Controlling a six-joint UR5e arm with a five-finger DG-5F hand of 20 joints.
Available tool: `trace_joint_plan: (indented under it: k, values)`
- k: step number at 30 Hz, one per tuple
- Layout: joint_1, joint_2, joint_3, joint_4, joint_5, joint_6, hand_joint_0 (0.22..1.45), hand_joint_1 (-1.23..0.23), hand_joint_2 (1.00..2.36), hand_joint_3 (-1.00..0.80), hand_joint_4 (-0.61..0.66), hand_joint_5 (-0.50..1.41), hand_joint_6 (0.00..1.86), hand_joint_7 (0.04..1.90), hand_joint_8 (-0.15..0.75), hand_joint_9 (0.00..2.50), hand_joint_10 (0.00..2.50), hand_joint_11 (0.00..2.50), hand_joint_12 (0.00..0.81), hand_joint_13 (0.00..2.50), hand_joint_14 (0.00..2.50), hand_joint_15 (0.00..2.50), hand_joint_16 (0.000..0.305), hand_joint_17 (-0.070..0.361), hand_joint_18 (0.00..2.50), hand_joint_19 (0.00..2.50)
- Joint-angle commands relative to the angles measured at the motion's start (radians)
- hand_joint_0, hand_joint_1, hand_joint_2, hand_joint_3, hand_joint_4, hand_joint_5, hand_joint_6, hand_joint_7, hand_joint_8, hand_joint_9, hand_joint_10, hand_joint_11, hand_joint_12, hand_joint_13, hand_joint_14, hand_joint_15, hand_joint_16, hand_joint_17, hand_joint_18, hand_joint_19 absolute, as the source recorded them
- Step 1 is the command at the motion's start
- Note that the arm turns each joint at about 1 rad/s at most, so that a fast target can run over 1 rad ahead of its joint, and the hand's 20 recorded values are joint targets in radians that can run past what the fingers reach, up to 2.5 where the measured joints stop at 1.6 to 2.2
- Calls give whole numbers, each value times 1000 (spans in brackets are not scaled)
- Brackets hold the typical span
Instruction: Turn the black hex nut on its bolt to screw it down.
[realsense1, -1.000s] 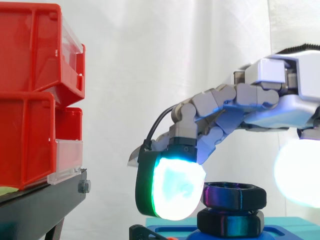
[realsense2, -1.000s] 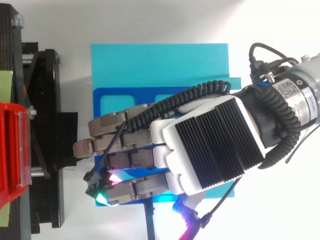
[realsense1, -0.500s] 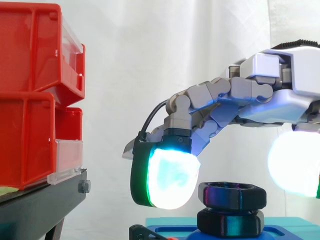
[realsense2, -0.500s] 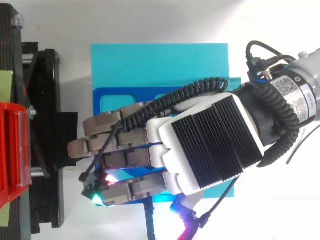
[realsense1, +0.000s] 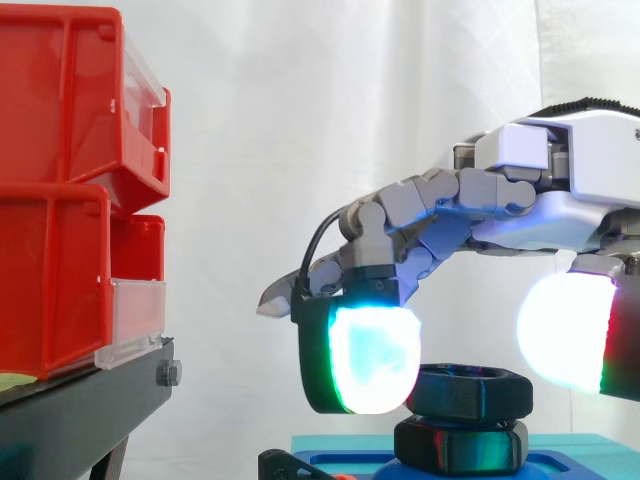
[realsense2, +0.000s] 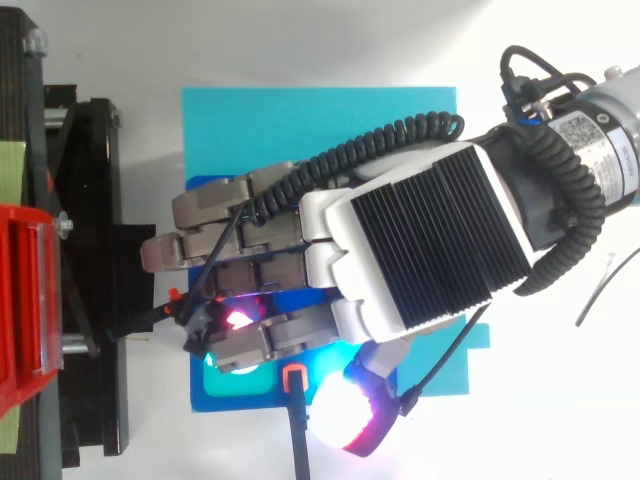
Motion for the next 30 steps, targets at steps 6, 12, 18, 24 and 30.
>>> trace_joint_plan:
  k: [6,12,18,24,30]
  values:
    - [-4,0,0,-11,-3,-4,500,-364,1000,-500,148,-1,503,1324,281,832,16,332,345,455,4,78,54,121,386,332]
    - [-13,0,0,-7,-12,-5,501,-354,1000,-500,138,6,502,1345,277,862,16,334,343,469,3,80,53,120,395,330]
    - [-31,0,1,9,-31,-7,474,-285,1000,-500,143,8,502,1344,286,872,15,337,353,476,3,81,56,125,396,335]
    - [-50,0,0,19,-48,-7,420,-37,1000,-500,147,19,502,1322,291,919,15,305,373,498,2,68,62,139,435,332]
    - [-80,0,1,33,-83,-5,416,-10,1000,-500,150,19,503,1318,295,937,13,305,376,513,2,67,62,139,437,322]
